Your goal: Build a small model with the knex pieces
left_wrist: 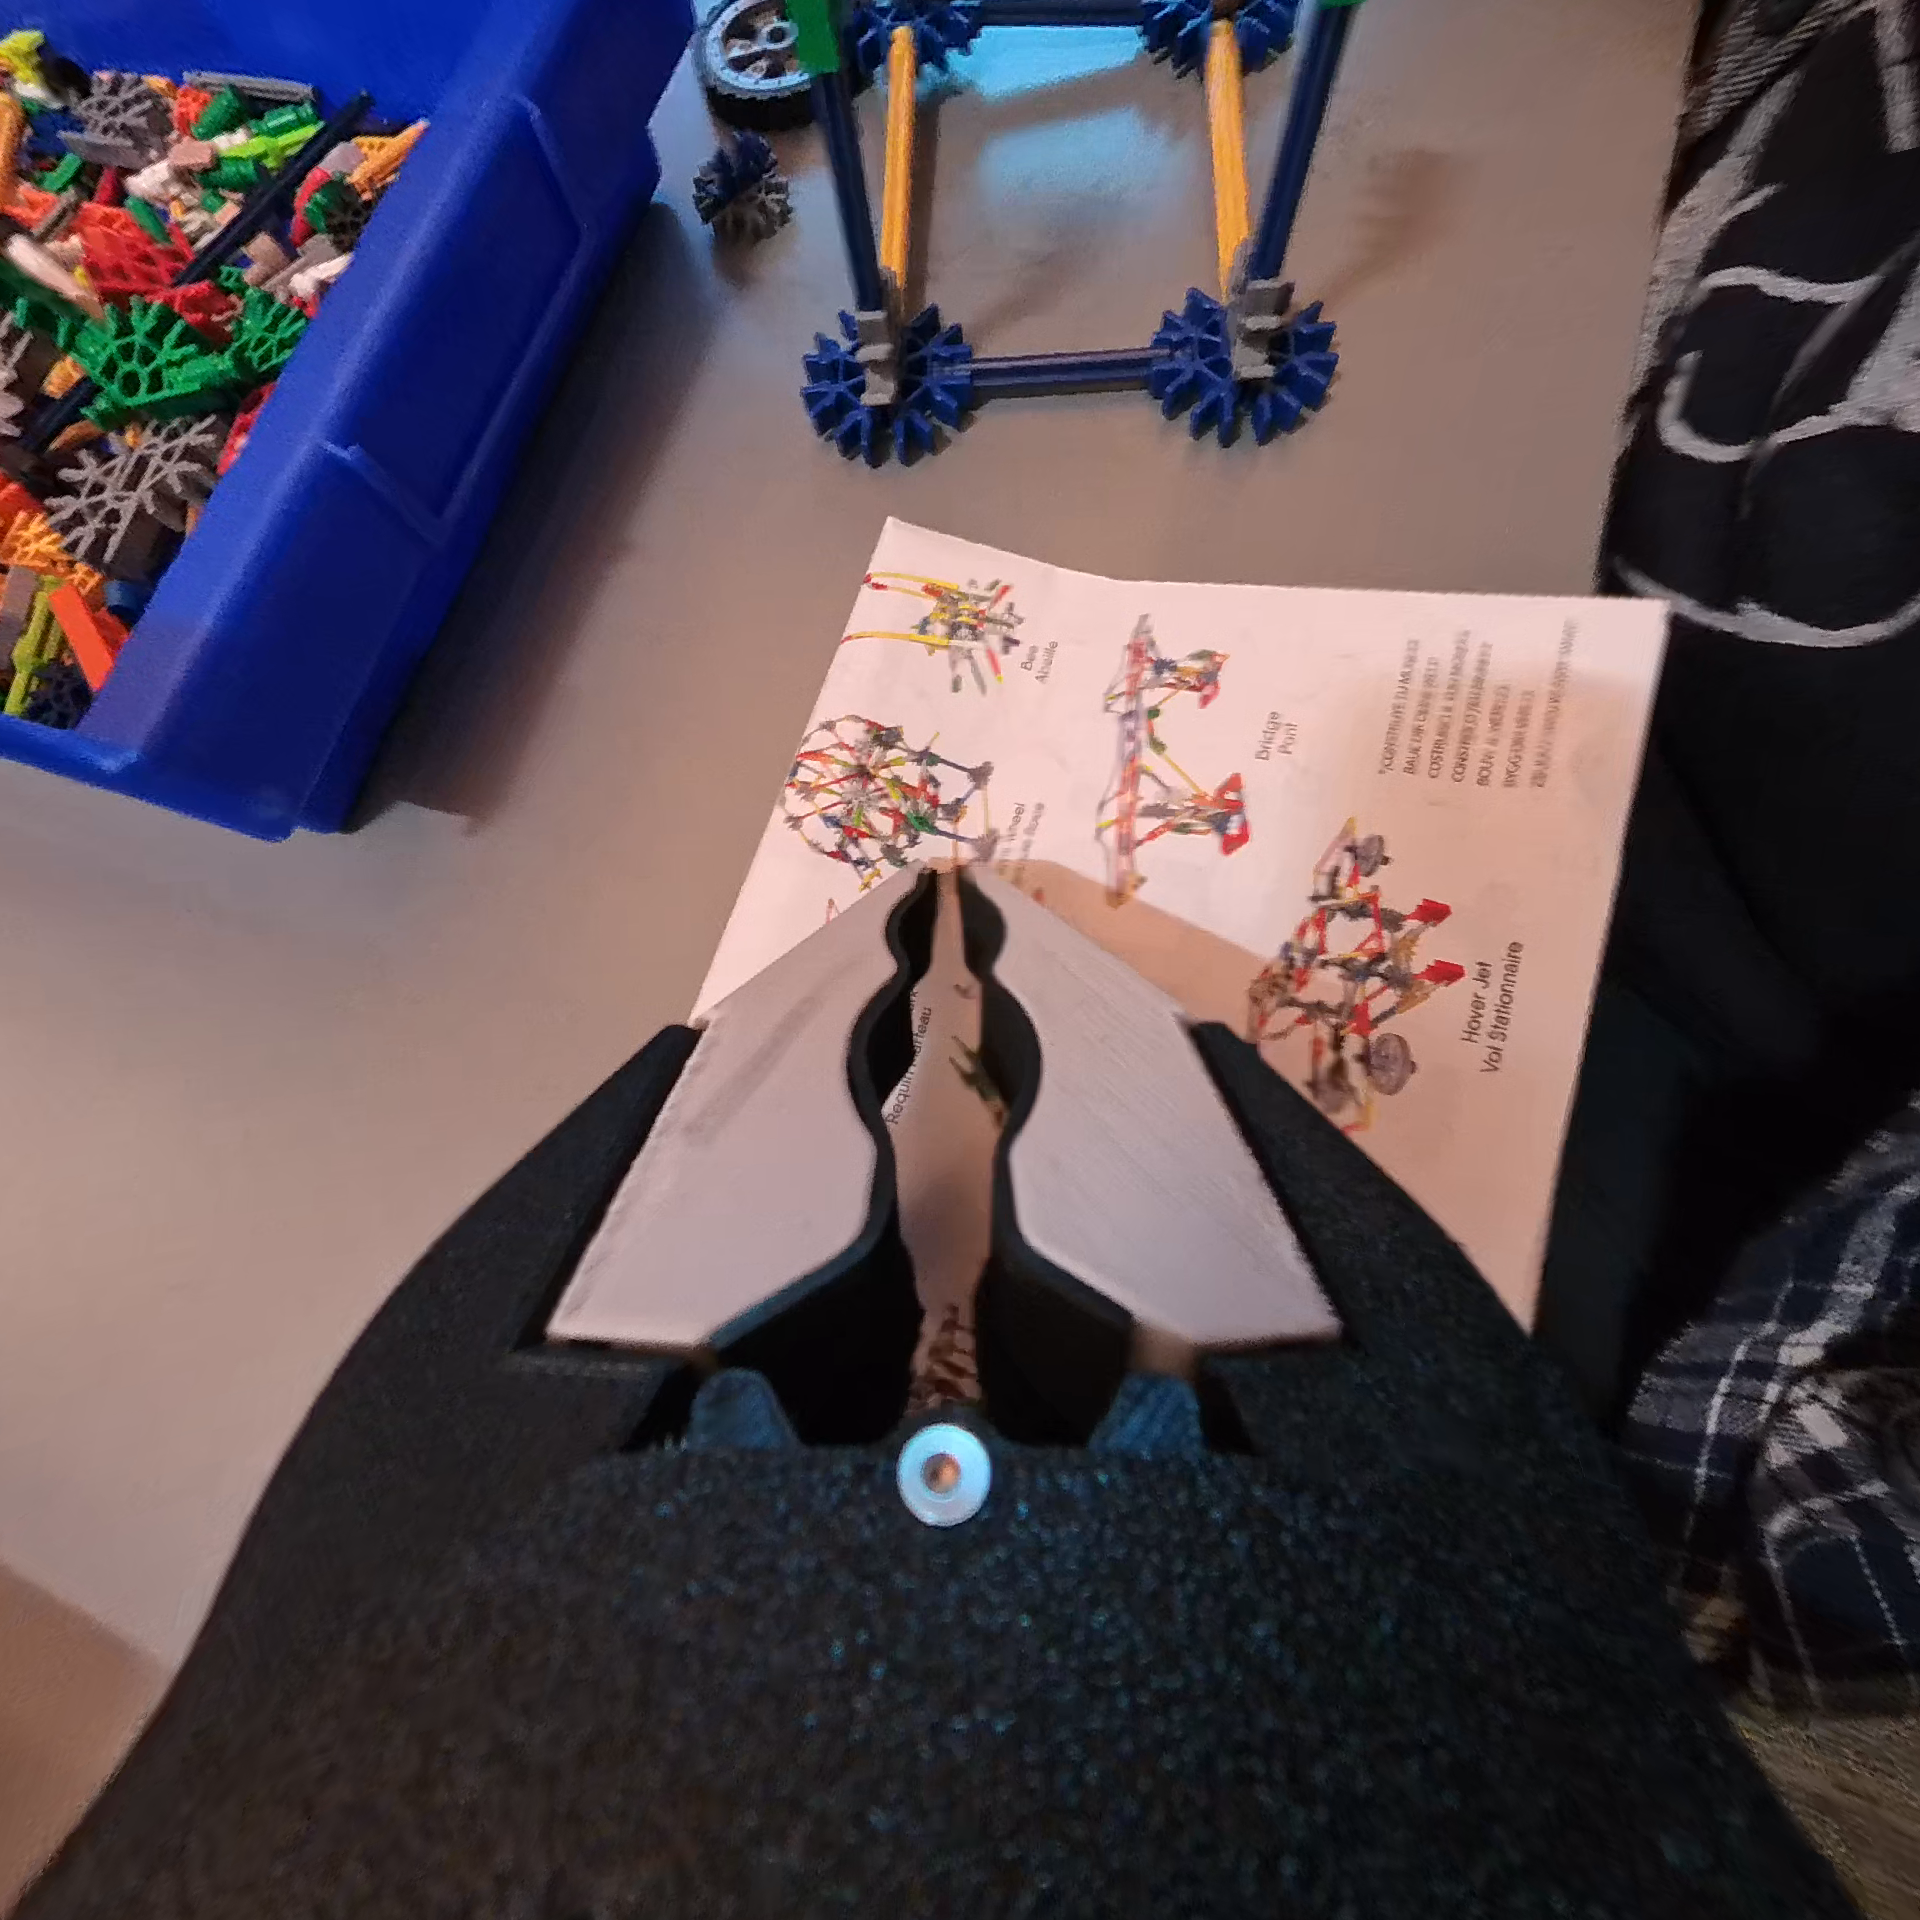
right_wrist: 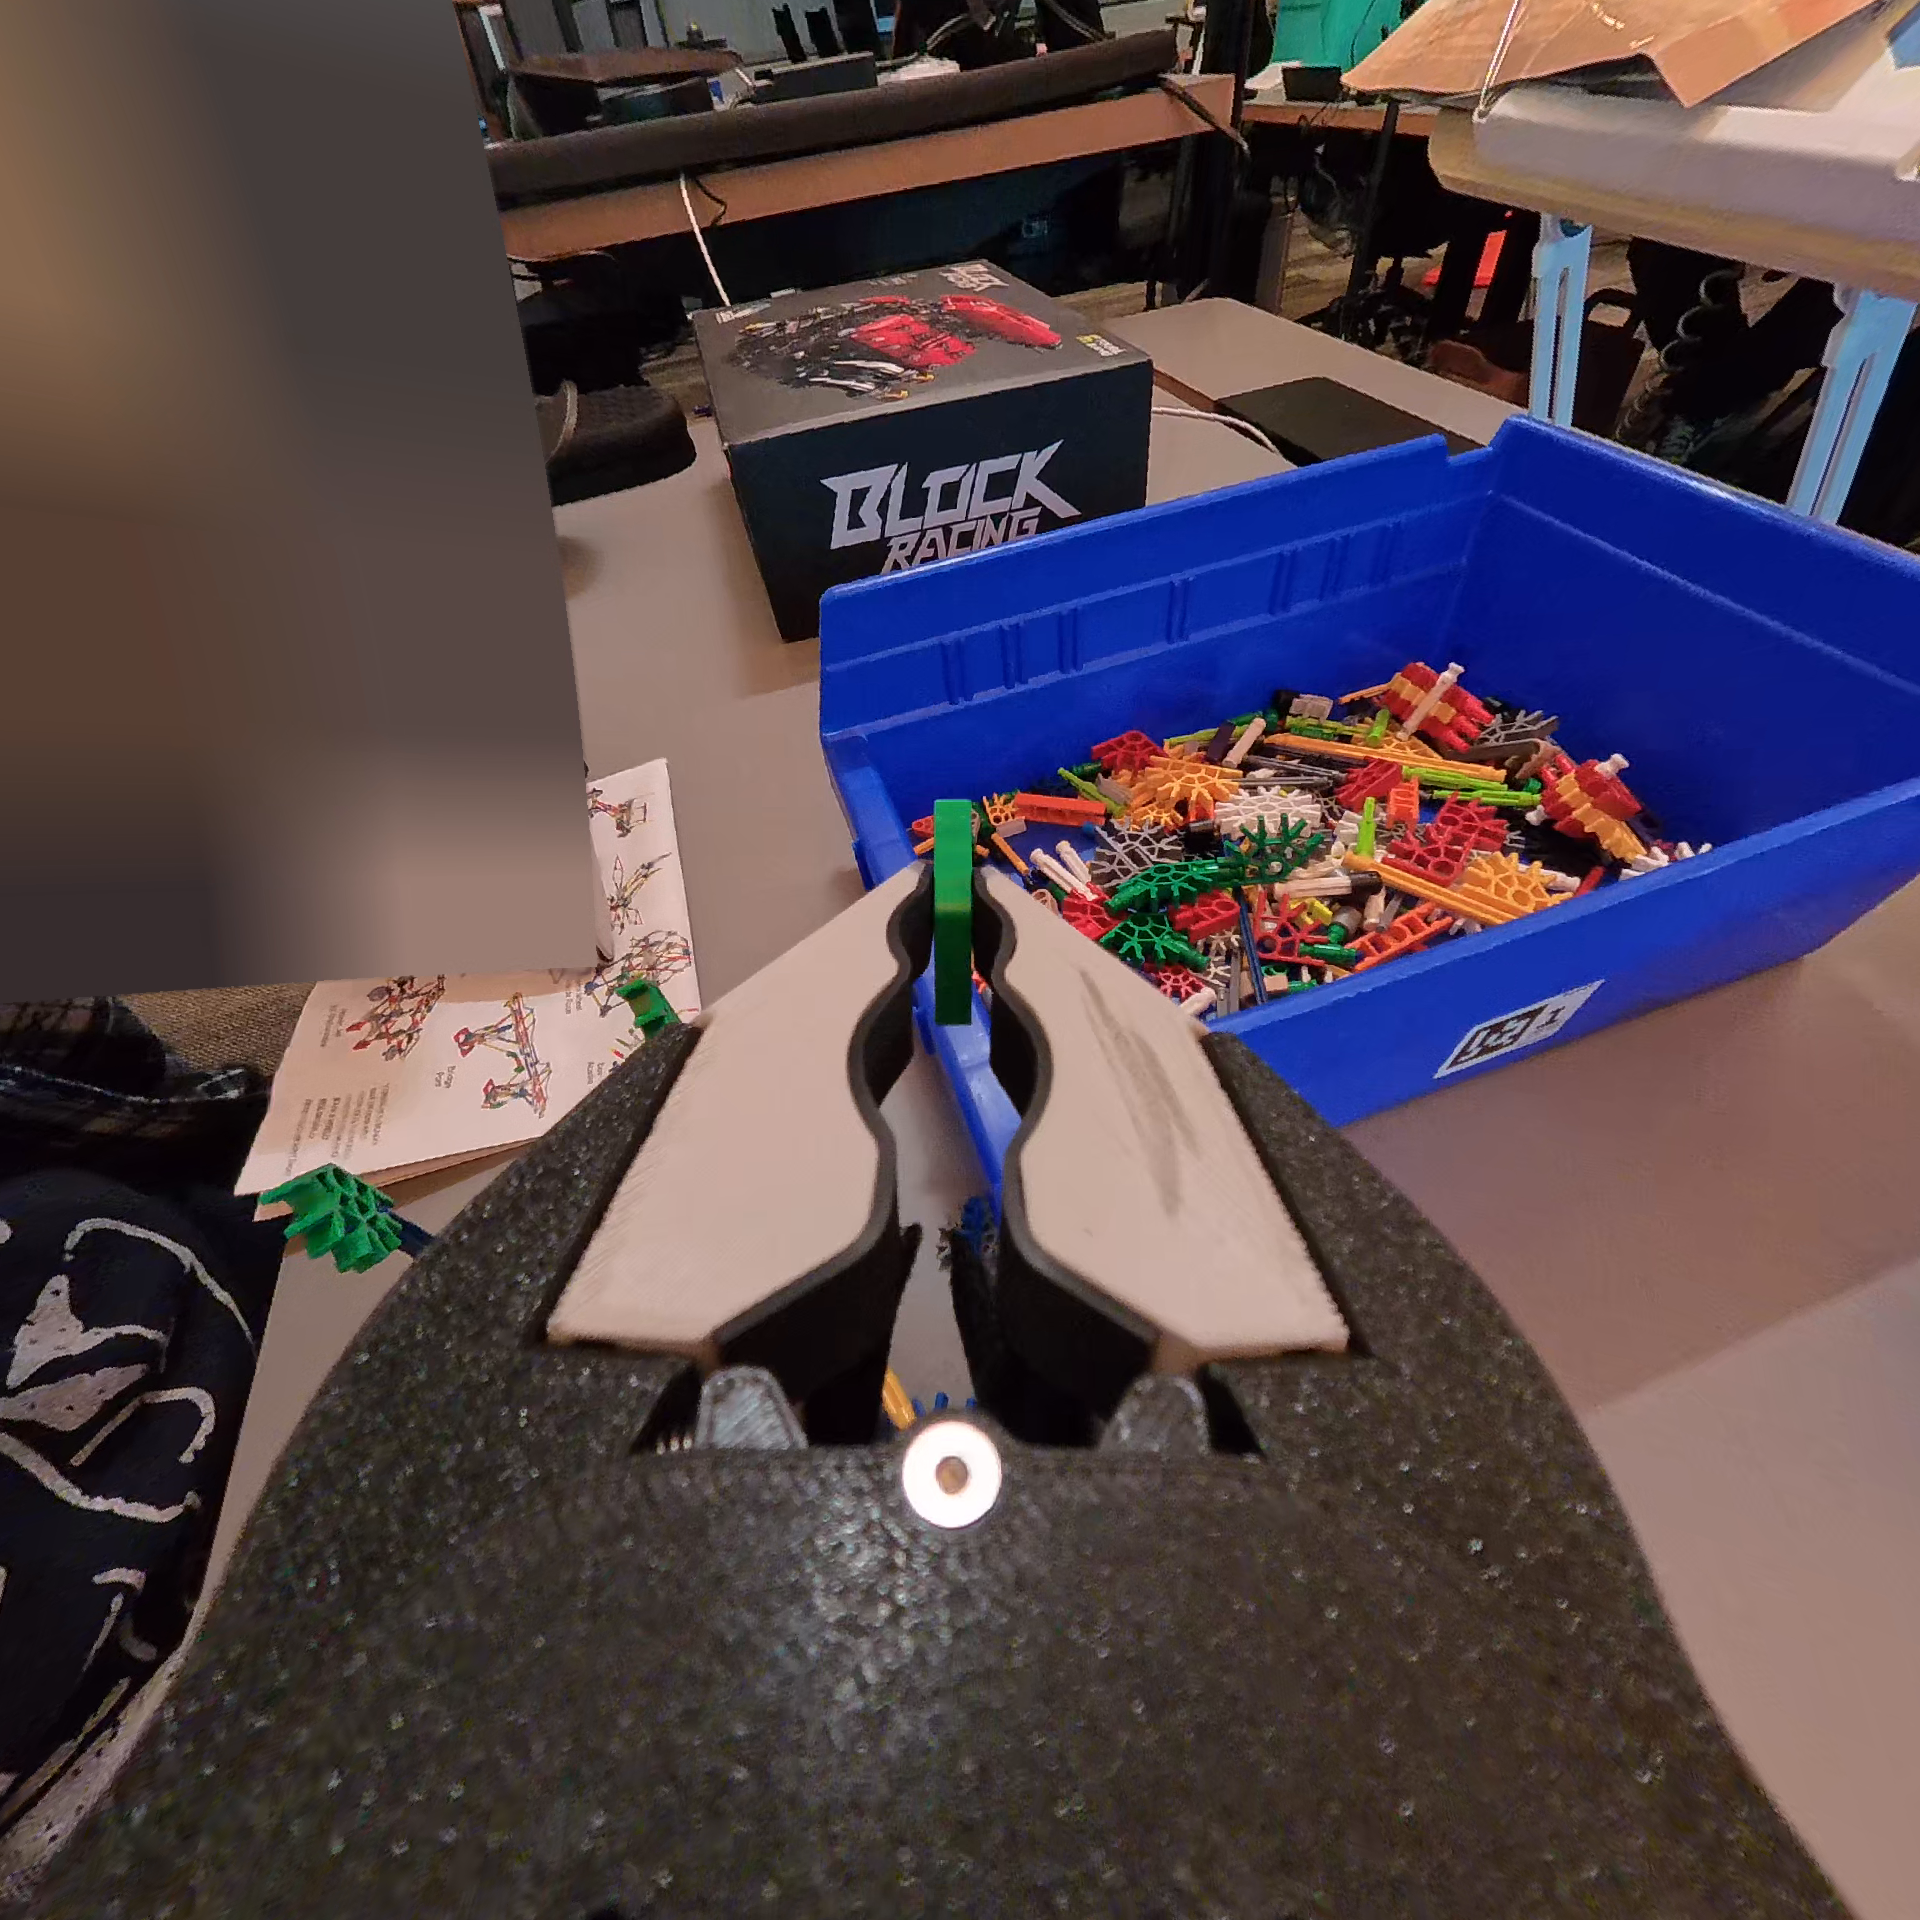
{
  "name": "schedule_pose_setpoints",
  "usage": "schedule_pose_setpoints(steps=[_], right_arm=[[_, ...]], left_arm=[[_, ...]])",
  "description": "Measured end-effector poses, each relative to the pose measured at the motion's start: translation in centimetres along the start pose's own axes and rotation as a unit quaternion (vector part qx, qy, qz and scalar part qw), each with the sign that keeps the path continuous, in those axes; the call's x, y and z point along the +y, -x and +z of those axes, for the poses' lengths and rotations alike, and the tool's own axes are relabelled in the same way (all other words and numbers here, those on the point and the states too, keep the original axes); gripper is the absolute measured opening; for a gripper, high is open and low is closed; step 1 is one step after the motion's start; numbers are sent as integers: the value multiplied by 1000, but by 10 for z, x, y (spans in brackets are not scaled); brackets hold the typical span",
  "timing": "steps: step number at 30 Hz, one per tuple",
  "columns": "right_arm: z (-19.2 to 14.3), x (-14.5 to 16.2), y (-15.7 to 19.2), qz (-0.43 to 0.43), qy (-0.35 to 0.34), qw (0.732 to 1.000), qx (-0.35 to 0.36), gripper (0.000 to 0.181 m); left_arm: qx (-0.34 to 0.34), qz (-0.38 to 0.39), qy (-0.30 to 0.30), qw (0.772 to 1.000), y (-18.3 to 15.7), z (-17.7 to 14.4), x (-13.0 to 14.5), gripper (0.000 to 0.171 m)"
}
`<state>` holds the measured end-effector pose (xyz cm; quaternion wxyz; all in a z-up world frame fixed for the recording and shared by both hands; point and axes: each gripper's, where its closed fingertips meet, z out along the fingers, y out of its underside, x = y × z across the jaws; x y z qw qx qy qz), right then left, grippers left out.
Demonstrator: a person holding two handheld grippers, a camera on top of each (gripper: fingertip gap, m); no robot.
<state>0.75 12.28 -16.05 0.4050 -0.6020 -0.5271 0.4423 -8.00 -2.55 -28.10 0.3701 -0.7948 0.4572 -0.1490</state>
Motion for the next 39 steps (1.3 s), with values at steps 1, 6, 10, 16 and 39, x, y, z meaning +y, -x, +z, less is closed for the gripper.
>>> schedule_pose_setpoints(steps=[1,6,10,16,39], right_arm=[[0,-1,0,0,-1,1000,0,5],[-5,-7,2,-3,-10,1000,0,5],[-12,-18,9,-10,-23,1000,-1,5],[-27,-29,30,-2,-49,999,-18,5],[-51,1,120,30,-44,992,-113,5]], left_arm=[[-8,-4,4,1000,3,1,0,0],[-21,-12,11,1000,13,1,2,0],[-41,-16,13,999,23,-1,4,0],[-65,-44,-28,996,32,-19,-13,16],[22,-36,-279,959,-41,-10,-207,23]])
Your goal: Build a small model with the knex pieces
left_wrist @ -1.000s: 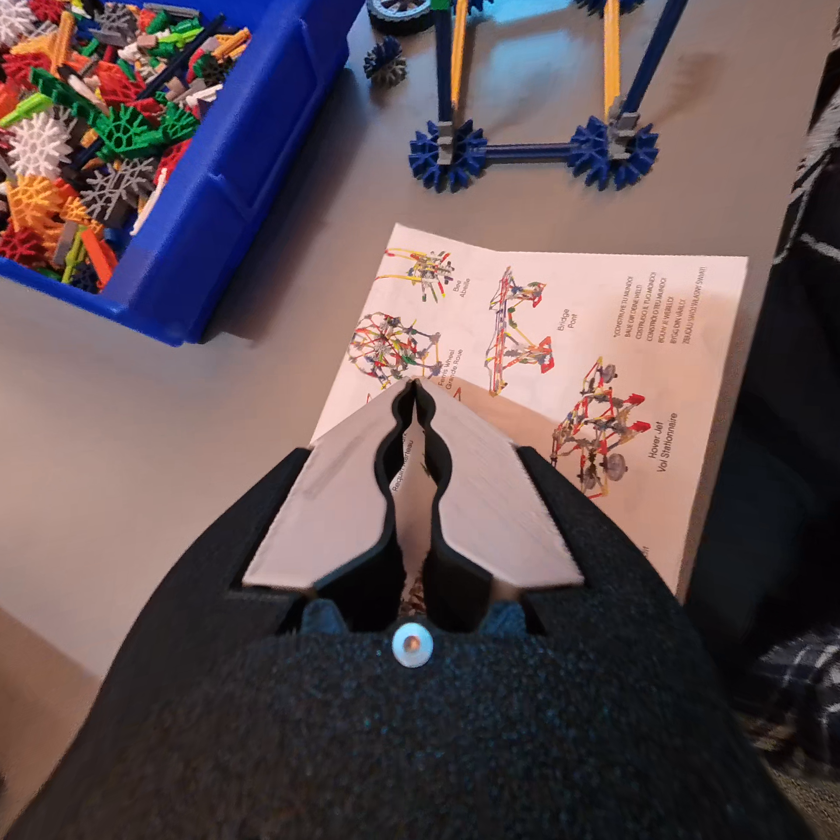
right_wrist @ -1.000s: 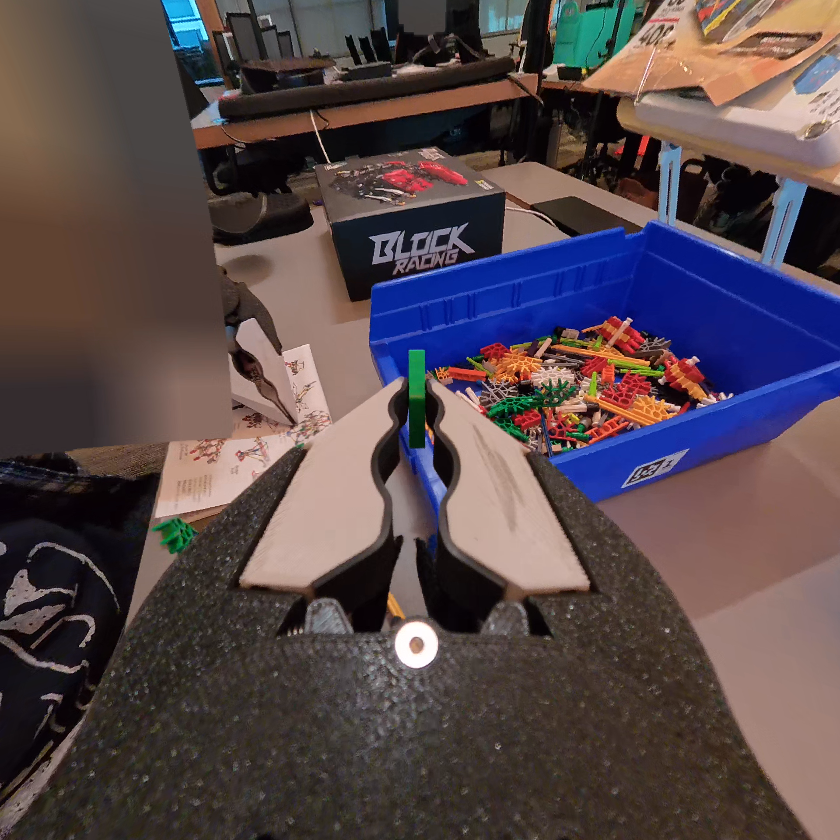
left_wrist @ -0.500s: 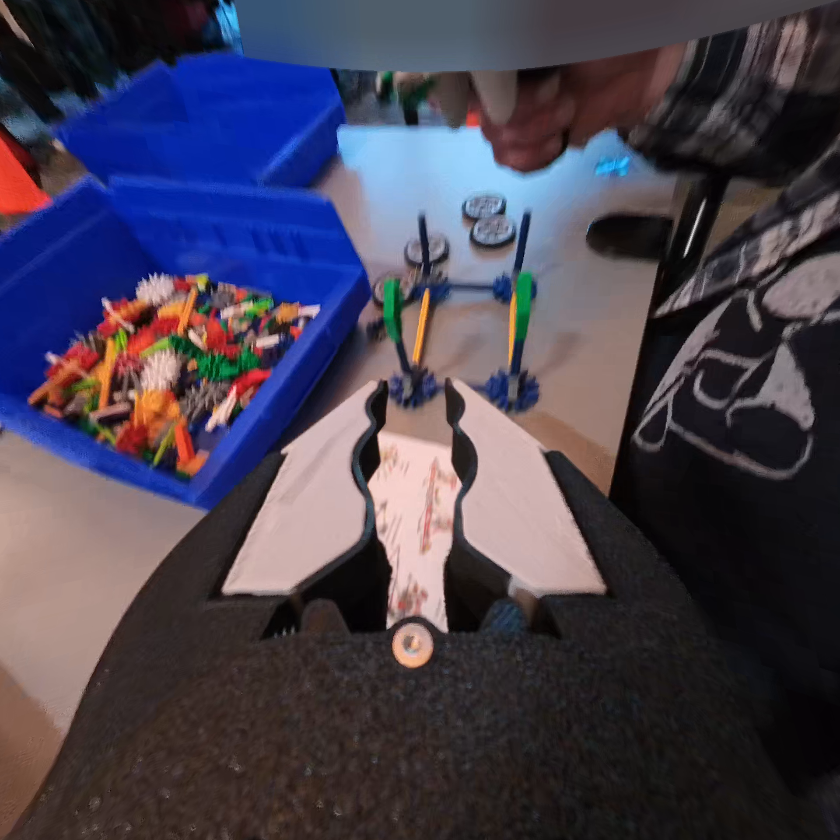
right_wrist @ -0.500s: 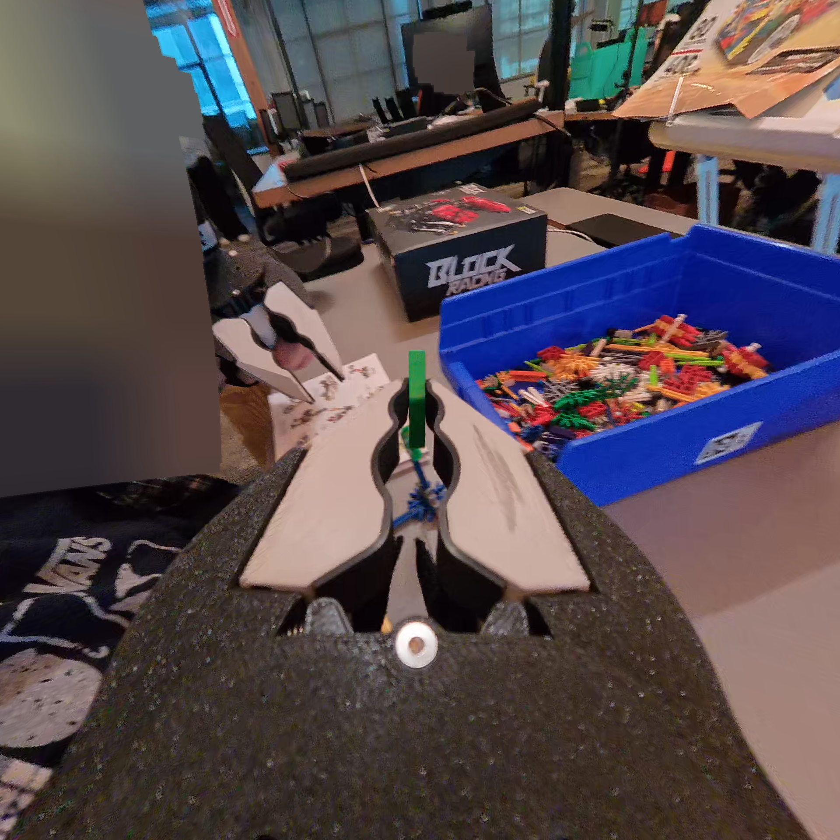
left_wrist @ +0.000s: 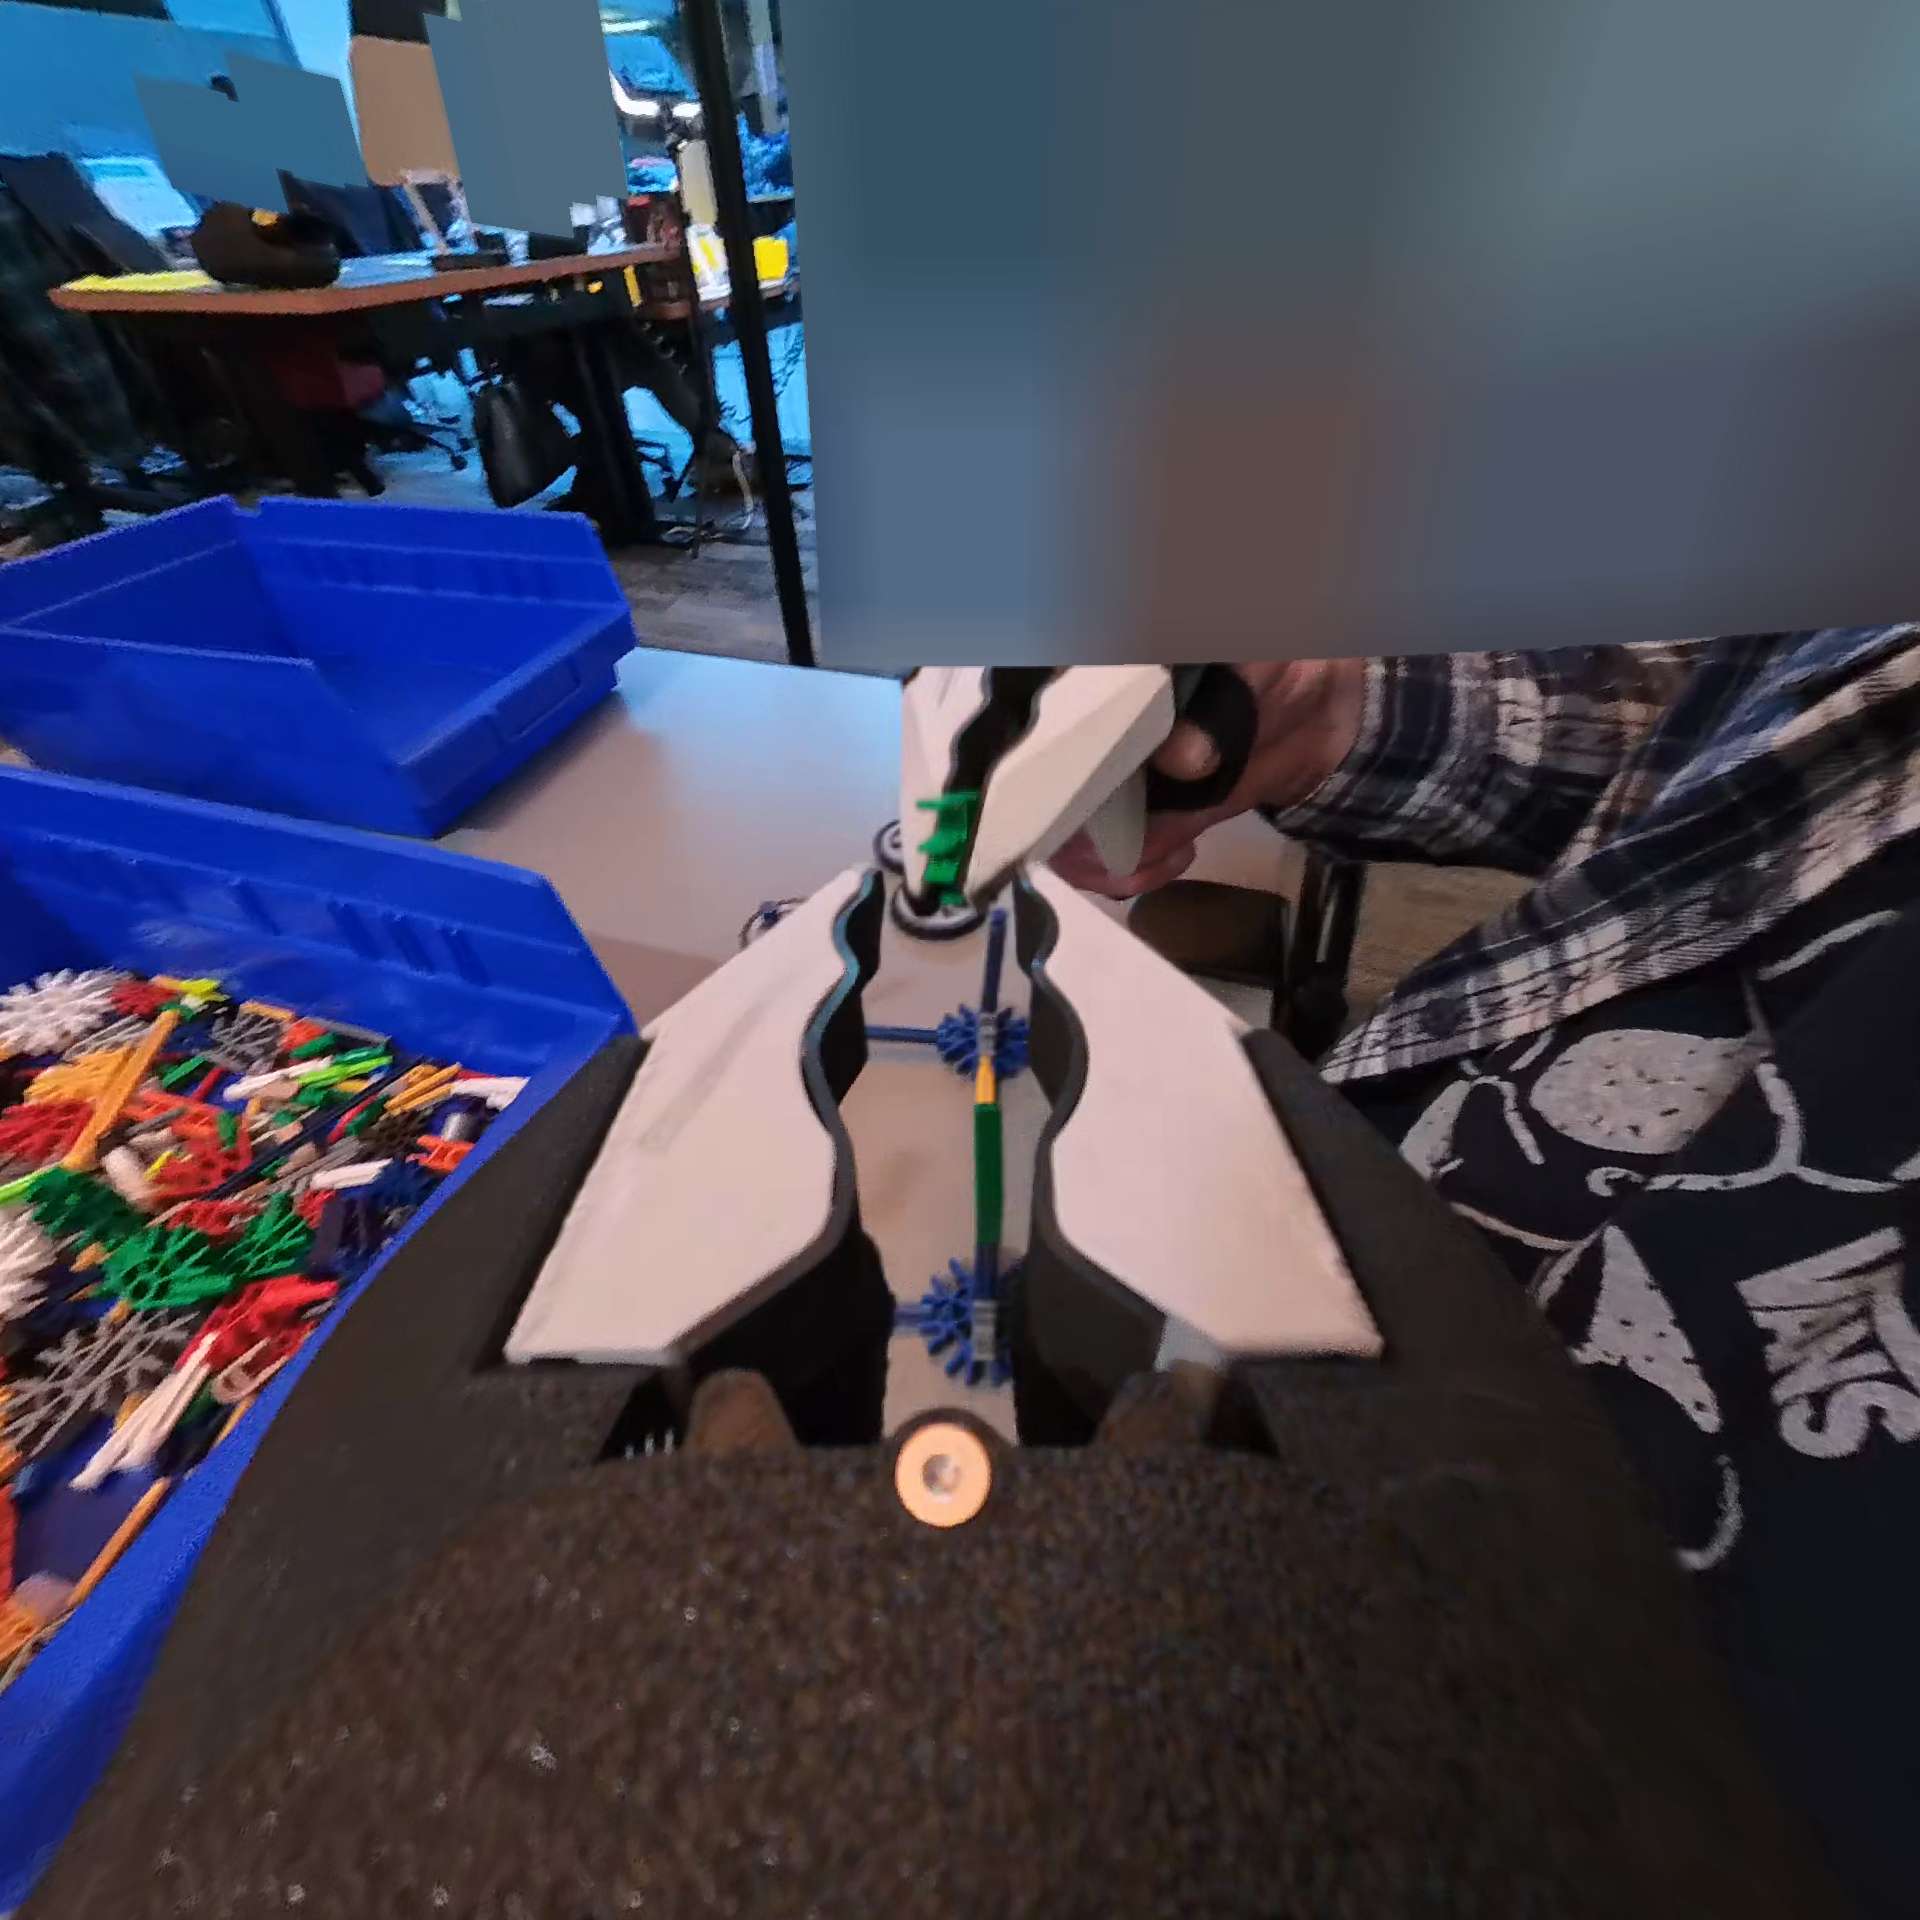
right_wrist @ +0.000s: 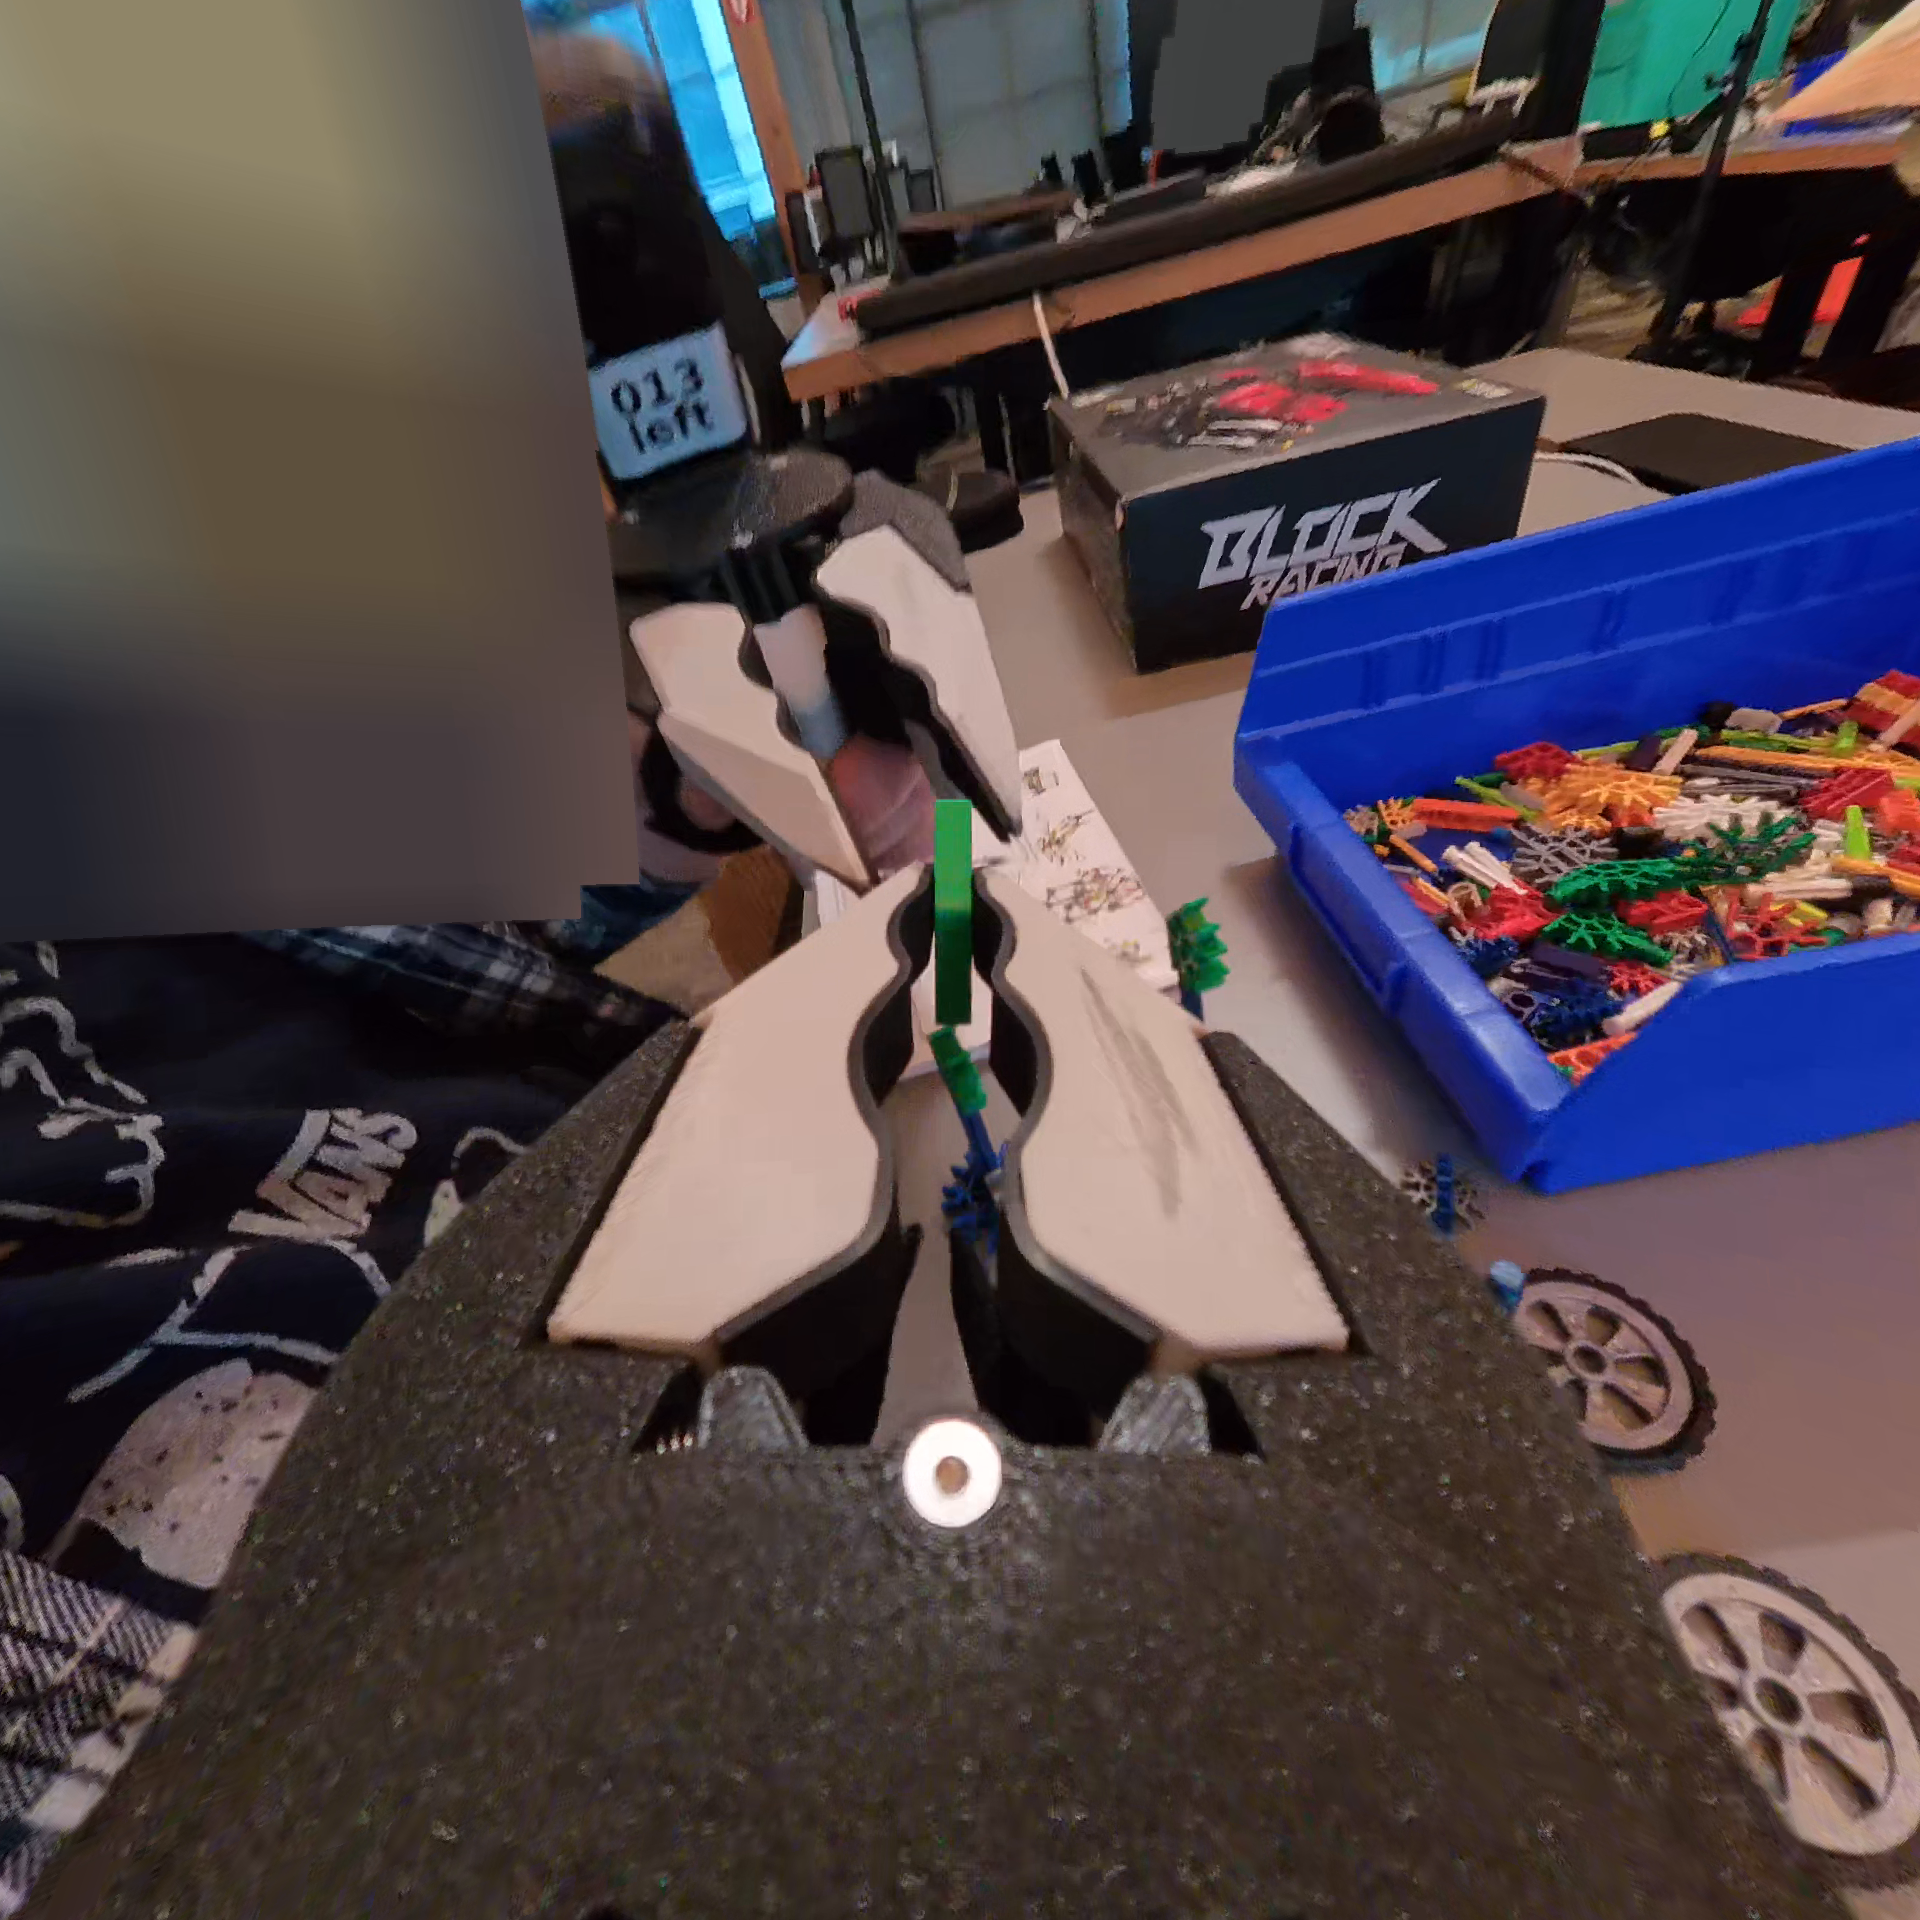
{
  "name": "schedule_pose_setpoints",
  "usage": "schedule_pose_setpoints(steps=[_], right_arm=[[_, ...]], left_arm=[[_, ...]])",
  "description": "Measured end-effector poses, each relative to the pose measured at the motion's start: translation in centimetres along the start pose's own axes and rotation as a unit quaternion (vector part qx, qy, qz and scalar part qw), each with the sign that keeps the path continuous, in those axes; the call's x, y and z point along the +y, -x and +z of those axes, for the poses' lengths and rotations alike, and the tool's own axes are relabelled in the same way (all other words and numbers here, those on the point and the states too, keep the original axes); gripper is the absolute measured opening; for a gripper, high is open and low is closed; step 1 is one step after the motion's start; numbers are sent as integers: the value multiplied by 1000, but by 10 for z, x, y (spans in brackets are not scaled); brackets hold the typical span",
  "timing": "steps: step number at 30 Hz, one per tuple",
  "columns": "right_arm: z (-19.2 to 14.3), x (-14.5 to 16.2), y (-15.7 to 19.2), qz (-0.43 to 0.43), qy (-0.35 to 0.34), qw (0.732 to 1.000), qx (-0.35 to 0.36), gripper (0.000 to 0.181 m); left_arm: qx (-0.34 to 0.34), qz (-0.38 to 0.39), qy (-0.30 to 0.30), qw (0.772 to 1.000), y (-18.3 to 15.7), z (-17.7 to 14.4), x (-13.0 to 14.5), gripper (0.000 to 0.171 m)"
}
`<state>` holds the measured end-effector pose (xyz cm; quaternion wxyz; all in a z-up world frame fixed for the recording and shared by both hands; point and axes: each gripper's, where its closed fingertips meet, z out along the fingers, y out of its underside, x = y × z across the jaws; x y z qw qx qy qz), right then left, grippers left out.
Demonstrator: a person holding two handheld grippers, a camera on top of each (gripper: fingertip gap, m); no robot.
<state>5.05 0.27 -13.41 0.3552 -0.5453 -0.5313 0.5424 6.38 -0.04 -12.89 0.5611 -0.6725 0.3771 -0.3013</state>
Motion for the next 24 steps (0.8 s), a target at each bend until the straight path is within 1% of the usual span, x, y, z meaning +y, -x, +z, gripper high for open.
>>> schedule_pose_setpoints(steps=[2,4,7,8,14,16,18,19,21,24], right_arm=[[2,8,6,-21,24,999,-6,6],[3,13,11,-41,44,998,-8,5],[5,22,18,-70,73,995,-9,5],[5,25,22,-77,80,994,-12,5],[10,46,34,-120,126,985,-1,6],[10,51,36,-133,139,981,1,10],[7,59,33,-161,169,972,11,16],[4,62,29,-179,189,965,22,16],[-1,60,23,-196,203,959,38,16],[-9,45,20,-195,185,962,46,16]], left_arm=[[16,3,-9,1000,-6,0,-3,20],[32,14,8,999,-14,0,2,10],[39,18,19,999,-22,-1,8,7],[39,20,21,999,-25,-3,10,4],[36,28,52,998,-40,-7,28,4],[31,34,60,997,-41,-9,30,4],[27,36,72,996,-38,-10,31,3],[24,38,76,996,-35,-11,30,3],[28,37,77,996,-32,-10,26,3],[29,44,92,994,-26,-8,22,4]])
